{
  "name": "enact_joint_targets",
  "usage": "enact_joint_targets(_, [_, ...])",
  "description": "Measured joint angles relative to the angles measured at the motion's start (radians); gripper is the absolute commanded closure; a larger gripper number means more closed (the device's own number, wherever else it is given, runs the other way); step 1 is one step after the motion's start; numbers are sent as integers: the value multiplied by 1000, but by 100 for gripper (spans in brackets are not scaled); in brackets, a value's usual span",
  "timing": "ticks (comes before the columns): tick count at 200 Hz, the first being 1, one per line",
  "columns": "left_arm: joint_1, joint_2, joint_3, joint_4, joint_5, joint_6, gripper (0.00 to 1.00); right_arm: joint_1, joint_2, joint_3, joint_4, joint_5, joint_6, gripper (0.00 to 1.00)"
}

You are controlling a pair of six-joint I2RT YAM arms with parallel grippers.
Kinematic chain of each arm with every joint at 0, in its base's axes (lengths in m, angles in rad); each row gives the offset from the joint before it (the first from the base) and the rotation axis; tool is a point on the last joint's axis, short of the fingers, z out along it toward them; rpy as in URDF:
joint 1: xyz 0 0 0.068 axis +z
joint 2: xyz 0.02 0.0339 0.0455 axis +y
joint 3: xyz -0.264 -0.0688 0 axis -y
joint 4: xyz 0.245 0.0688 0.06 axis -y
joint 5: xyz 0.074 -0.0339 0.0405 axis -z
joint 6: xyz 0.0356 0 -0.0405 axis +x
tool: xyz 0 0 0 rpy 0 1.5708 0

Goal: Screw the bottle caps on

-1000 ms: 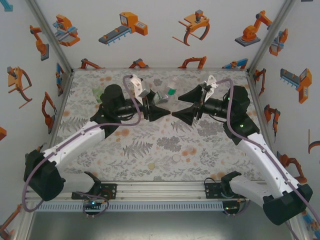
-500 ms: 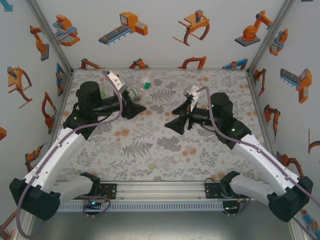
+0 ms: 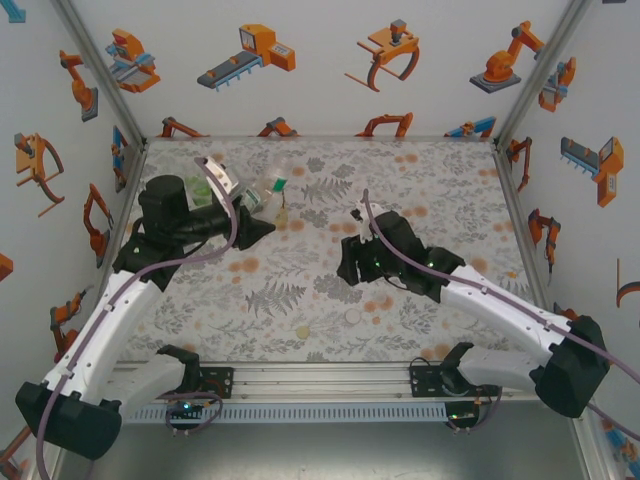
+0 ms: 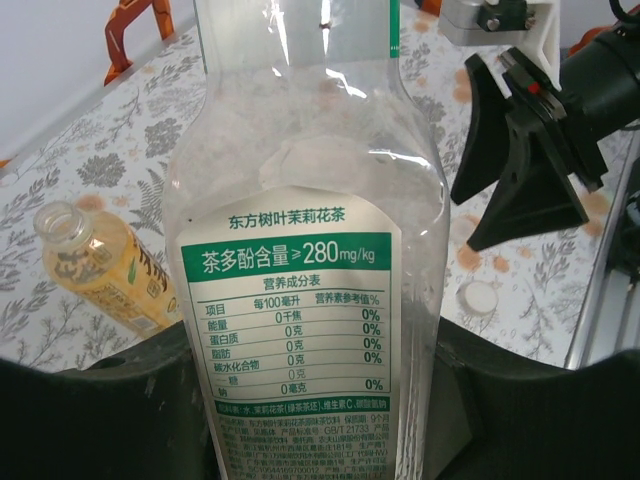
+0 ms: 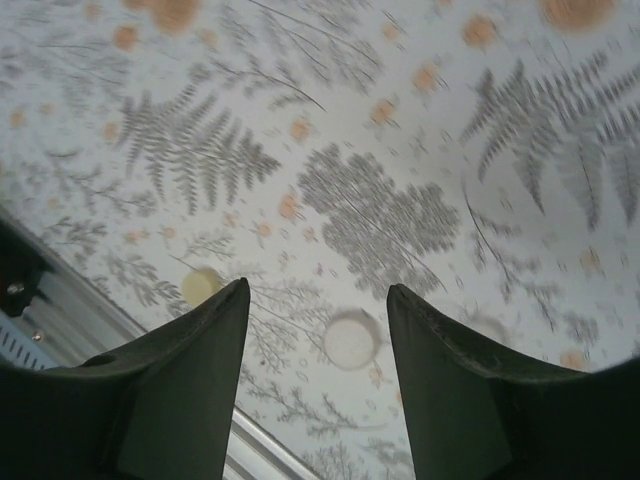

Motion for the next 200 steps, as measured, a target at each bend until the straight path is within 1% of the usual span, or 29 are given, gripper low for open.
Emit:
enact_joint_targets(19, [0, -14, -33, -1, -23, 24, 98, 25, 6, 0, -86, 78, 89, 47])
enact_joint_targets(44, [0, -38, -75, 2, -63, 36, 98, 103, 66, 1, -174, 155, 208, 47])
enact_joint_targets(69, [0, -55, -102, 23, -89, 36, 98, 165, 156, 7, -235, 197, 315, 46])
enact_joint_targets(91, [0, -56, -103, 35, -100, 35, 97, 189, 208, 11, -264, 214, 383, 46])
enact_joint_targets(126, [0, -56, -103, 51, -110, 34, 97, 203, 273, 19, -281, 219, 452, 45])
enact_joint_targets(153, [0, -56, -104, 54, -114, 34, 97, 214, 340, 62, -288, 232, 488, 45])
enact_joint_targets(200, [0, -56, -109, 64, -114, 24, 96, 224, 415, 110, -297, 249, 514, 44])
